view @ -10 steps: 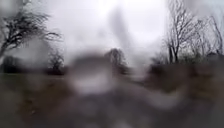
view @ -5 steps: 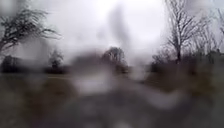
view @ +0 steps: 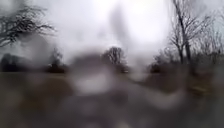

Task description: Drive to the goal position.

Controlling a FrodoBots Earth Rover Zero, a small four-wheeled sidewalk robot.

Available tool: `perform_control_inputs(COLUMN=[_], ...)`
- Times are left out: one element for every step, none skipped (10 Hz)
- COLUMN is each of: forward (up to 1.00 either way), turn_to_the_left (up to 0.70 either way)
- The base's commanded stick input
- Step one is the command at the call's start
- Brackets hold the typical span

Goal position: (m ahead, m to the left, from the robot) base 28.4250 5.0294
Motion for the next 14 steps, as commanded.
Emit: perform_control_inputs(forward=[0.85,0.85,0.85,0.85,0.85,0.85,0.85,0.85,0.85,0.85,0.85,0.85,0.85,0.85], turn_to_the_left=[0.00,0.07,0.34,0.18,0.00,0.00,0.00,0.00,0.00,0.00,0.00,0.00,0.00,0.00])
